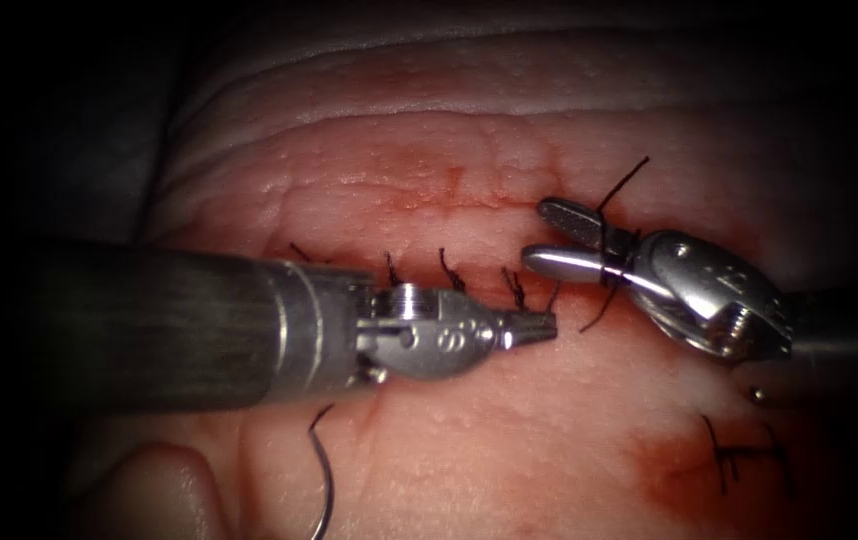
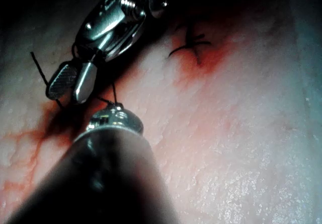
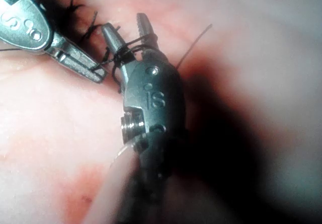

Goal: Wound Closure
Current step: Grip the suture tail with the right tool.

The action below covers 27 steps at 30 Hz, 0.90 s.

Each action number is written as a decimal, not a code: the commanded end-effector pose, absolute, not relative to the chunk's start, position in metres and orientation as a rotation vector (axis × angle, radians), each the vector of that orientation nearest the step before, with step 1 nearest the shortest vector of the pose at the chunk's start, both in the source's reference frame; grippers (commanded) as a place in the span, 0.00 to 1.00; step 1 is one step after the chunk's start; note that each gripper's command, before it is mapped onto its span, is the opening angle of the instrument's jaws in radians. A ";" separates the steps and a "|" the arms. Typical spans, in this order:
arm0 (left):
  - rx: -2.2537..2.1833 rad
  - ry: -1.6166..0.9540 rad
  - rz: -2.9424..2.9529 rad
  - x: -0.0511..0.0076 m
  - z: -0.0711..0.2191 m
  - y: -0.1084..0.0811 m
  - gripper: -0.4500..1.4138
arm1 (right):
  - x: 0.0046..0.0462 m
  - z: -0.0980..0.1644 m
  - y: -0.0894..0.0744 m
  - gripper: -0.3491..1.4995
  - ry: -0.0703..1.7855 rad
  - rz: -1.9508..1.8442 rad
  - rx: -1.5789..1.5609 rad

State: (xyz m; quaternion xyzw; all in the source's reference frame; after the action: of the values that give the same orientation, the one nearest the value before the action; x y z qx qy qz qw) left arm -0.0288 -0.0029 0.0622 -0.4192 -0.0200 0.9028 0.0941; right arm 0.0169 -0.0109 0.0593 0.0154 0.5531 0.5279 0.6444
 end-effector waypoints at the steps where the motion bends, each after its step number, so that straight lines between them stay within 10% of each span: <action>1: -1.245 -0.061 2.676 -0.0295 0.063 -0.003 0.00 | 0.0168 0.060 -0.012 0.34 1.248 1.235 0.037; 8: -1.248 -0.056 2.660 -0.0315 0.065 0.000 0.00 | 0.0132 0.062 -0.014 0.53 1.153 1.467 0.048; 27: -1.252 -0.066 2.640 -0.0327 0.066 0.003 0.00 | 0.0133 0.063 -0.011 0.64 1.095 1.618 -0.003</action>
State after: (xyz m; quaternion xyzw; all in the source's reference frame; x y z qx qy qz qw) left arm -0.0321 0.0031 0.0651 -0.4256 -0.0227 0.8979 0.1099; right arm 0.0126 -0.0106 0.0628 -0.0027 0.4646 0.6868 0.5590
